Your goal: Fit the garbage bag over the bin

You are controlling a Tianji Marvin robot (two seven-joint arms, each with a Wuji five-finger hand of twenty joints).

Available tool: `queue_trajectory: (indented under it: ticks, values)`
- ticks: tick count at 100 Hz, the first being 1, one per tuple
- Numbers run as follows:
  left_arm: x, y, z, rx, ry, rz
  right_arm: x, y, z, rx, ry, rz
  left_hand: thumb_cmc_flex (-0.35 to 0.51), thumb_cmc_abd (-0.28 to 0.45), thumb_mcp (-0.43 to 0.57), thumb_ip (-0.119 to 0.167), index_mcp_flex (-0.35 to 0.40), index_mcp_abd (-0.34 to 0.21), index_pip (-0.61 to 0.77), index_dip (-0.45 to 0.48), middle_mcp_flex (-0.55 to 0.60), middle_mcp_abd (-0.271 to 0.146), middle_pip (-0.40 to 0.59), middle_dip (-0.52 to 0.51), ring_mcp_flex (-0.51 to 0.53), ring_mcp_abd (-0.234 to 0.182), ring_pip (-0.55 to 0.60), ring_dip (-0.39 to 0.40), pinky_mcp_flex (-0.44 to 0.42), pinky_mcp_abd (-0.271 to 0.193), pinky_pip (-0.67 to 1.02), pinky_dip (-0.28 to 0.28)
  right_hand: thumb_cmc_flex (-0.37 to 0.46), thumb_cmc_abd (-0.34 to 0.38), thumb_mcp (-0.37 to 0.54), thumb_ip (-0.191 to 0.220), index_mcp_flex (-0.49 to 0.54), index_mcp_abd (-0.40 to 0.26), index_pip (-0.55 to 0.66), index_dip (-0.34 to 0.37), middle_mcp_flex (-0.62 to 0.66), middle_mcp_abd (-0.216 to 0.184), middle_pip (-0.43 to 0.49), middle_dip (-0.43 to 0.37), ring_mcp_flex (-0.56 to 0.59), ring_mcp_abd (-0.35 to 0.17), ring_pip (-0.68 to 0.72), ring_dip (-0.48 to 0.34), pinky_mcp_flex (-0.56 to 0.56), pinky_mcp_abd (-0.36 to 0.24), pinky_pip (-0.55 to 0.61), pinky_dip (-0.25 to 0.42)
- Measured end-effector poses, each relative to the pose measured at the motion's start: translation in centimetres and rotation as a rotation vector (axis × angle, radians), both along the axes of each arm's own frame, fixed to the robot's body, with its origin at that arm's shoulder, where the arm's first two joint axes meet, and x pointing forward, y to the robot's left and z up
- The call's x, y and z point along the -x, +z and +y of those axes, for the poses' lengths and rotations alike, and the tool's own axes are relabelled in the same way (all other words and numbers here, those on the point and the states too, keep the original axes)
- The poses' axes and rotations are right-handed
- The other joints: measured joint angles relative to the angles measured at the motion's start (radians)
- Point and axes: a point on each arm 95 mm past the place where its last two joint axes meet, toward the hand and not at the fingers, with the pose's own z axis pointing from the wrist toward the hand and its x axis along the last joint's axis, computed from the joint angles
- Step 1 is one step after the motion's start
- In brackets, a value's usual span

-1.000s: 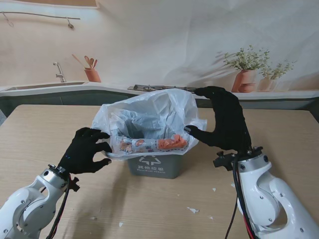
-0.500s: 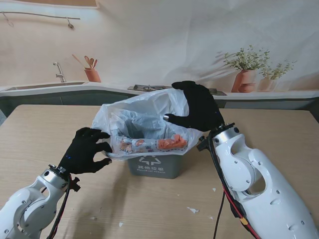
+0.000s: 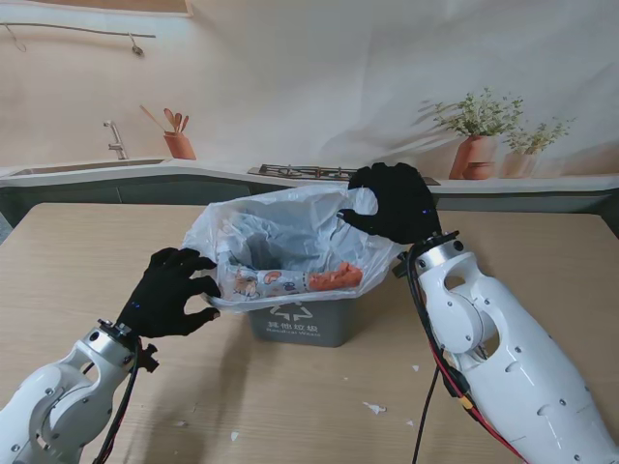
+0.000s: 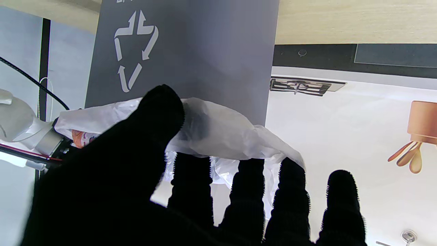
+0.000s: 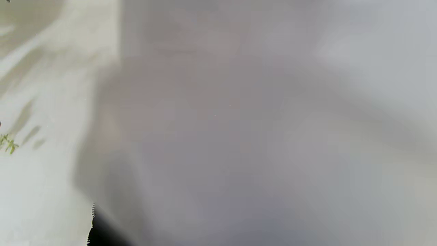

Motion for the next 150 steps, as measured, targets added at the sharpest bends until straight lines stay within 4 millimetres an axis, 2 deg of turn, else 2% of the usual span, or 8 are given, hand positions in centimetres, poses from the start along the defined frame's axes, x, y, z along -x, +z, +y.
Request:
queue_trajectory:
  ticks: [4, 7, 11, 14, 19, 39, 113, 150]
  values:
    - [0.0, 0.0, 0.0, 0.0, -0.001, 0.001, -0.3, -0.2, -0.2, -0.007, 0.0, -0.013, 0.0, 0.0, 0.0, 0.0, 0.0, 0.0, 0.0, 0.0, 0.0, 0.0, 0.0, 0.0, 0.0, 0.0, 0.0, 0.0, 0.0, 0.0, 0.0, 0.0, 0.075, -0.015, 0.004, 0.0, 0.053, -0.053, 0.081, -0.038, 0.09, -0.012, 0.021, -0.001, 0.088, 0.0, 0.04, 0.009, 0.007, 0.01, 0.099, -0.06]
    - [0.0, 0.0, 0.0, 0.0, -0.001, 0.002, -0.4, -0.3, -0.4, -0.016, 0.003, -0.025, 0.0, 0.0, 0.0, 0.0, 0.0, 0.0, 0.0, 0.0, 0.0, 0.0, 0.0, 0.0, 0.0, 0.0, 0.0, 0.0, 0.0, 0.0, 0.0, 0.0, 0.041, -0.063, 0.243, -0.006, 0.084, -0.081, 0.117, -0.052, 0.147, -0.016, 0.039, -0.027, 0.147, 0.0, 0.067, 0.013, 0.009, 0.011, 0.191, -0.101]
    - [0.0, 0.0, 0.0, -0.001, -0.001, 0.003, -0.6, -0.4, -0.6, -0.032, 0.005, -0.047, 0.0, 0.0, 0.0, 0.0, 0.0, 0.0, 0.0, 0.0, 0.0, 0.0, 0.0, 0.0, 0.0, 0.0, 0.0, 0.0, 0.0, 0.0, 0.0, 0.0, -0.05, -0.115, 0.533, -0.096, 0.104, -0.1, 0.141, -0.059, 0.202, -0.021, 0.063, -0.054, 0.207, -0.008, 0.09, 0.014, 0.008, 0.011, 0.299, -0.136]
    - [0.0, 0.0, 0.0, -0.001, 0.0, 0.003, -0.8, -0.5, -0.8, -0.041, 0.006, -0.058, 0.0, 0.0, 0.0, 0.0, 0.0, 0.0, 0.0, 0.0, 0.0, 0.0, 0.0, -0.002, 0.0, 0.0, 0.0, 0.0, 0.0, 0.0, 0.0, 0.0, -0.088, -0.138, 0.642, -0.141, 0.117, -0.11, 0.149, -0.059, 0.228, -0.023, 0.075, -0.061, 0.238, -0.011, 0.101, 0.014, 0.0, 0.011, 0.357, -0.148]
    - [0.0, 0.0, 0.0, -0.001, 0.002, 0.005, -1.0, -0.7, -0.9, -0.054, 0.008, -0.059, 0.0, 0.0, 0.0, 0.0, 0.0, 0.0, 0.0, 0.0, 0.0, 0.0, 0.0, -0.008, 0.0, 0.0, 0.0, 0.0, 0.0, 0.0, 0.0, 0.0, -0.102, -0.148, 0.707, -0.164, 0.117, -0.11, 0.16, -0.059, 0.238, -0.023, 0.09, -0.061, 0.261, -0.016, 0.114, 0.014, -0.001, 0.011, 0.404, -0.156]
    - [0.0, 0.0, 0.0, -0.001, 0.002, 0.005, -1.7, -1.2, -1.2, -0.198, -0.028, 0.037, 0.0, 0.0, 0.0, 0.0, 0.0, 0.0, 0.0, 0.0, 0.0, 0.0, 0.0, -0.008, 0.0, -0.001, 0.0, 0.0, 0.0, 0.0, 0.0, 0.0, -0.101, -0.148, 0.719, -0.164, 0.102, -0.11, 0.172, -0.06, 0.248, -0.023, 0.114, -0.05, 0.274, -0.021, 0.134, 0.02, -0.002, 0.011, 0.439, -0.158]
    - [0.0, 0.0, -0.1, -0.006, -0.002, 0.013, -4.1, -6.6, -2.0, -0.354, -0.22, 0.309, 0.0, 0.0, 0.0, 0.0, 0.0, 0.0, 0.0, 0.0, 0.0, 0.0, -0.01, -0.009, 0.0, -0.013, -0.001, 0.0, 0.0, 0.001, 0.0, 0.0, -0.1, -0.108, 0.696, -0.164, 0.036, -0.129, 0.195, -0.061, 0.246, -0.037, 0.114, -0.064, 0.275, -0.021, 0.171, 0.033, 0.028, 0.014, 0.52, -0.154]
    - [-0.1, -0.1, -0.2, -0.005, -0.007, 0.016, -4.4, -7.4, -1.4, -0.424, -0.268, 0.536, 0.0, 0.0, 0.0, 0.0, 0.0, 0.001, 0.0, 0.0, -0.006, 0.0, -0.012, -0.009, 0.0, -0.023, -0.002, 0.0, 0.0, 0.001, 0.0, 0.0, -0.1, -0.098, 0.679, -0.164, 0.057, -0.13, 0.184, -0.107, 0.258, -0.049, 0.115, -0.077, 0.294, -0.008, 0.172, 0.033, 0.041, 0.017, 0.521, -0.154]
